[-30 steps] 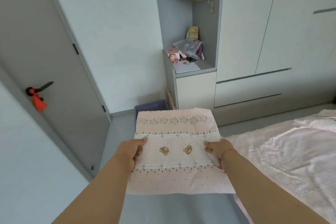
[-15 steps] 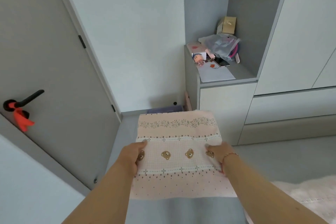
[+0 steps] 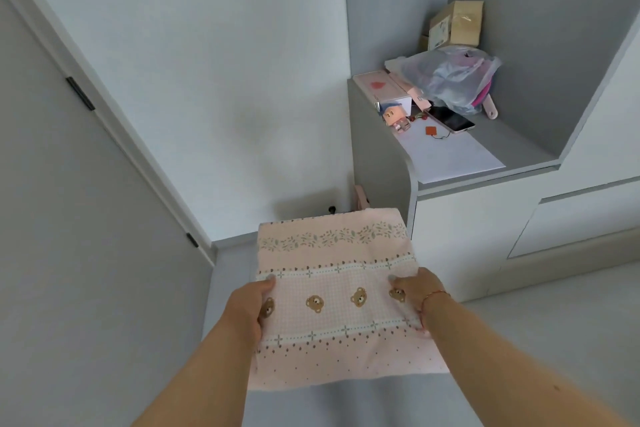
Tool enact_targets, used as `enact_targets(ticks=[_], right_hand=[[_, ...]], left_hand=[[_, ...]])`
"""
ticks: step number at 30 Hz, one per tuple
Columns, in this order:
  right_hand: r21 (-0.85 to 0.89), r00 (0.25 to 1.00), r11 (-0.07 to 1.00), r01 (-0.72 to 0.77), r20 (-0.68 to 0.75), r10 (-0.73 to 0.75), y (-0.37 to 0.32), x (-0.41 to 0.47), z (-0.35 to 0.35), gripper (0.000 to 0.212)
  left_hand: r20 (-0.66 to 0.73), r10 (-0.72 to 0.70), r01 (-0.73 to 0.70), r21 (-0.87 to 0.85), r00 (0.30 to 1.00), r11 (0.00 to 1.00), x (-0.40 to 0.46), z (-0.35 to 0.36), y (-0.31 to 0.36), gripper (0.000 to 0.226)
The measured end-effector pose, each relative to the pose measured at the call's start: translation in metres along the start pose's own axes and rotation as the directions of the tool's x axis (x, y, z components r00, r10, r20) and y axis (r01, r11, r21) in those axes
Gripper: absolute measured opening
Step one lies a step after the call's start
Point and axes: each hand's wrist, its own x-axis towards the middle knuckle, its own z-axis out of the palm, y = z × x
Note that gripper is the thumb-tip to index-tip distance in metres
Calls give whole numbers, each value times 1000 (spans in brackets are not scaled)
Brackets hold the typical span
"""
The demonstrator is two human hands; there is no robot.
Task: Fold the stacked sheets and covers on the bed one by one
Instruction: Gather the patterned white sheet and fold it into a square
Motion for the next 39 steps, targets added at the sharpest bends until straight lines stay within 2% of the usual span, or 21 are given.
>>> enact_targets(ticks=[10, 14, 18, 22, 25, 29, 39], right_hand=[[10, 997, 997, -76, 33, 75, -60, 164, 47, 51], [4, 992, 995, -98, 84, 97, -64, 230, 73, 43], [-23, 980, 984, -176, 91, 178, -48, 294, 106, 36], [-72, 965, 967, -244, 82, 250, -18, 344, 145, 38], [-71, 955, 957, -282, 75, 287, 12, 387, 178, 37], [-118, 952, 949, -291, 61, 300, 44, 434, 210, 34], [-135, 969, 963, -233, 48, 241, 109, 549, 274, 31]], left_hand=[[-50, -84, 84, 2, 995, 996, 158, 25, 43, 20], [-121, -98, 99, 5, 988, 995, 222, 35, 41, 17], [-159, -153, 161, 37, 975, 986, 289, 39, 20, 12], [-196, -204, 228, 108, 959, 968, 355, 39, -13, 11], [-171, -217, 245, 166, 961, 955, 417, 38, -45, 15], [-137, -244, 269, 209, 960, 940, 481, 39, -84, 16], [-168, -250, 275, 149, 954, 950, 615, 50, -167, 20]])
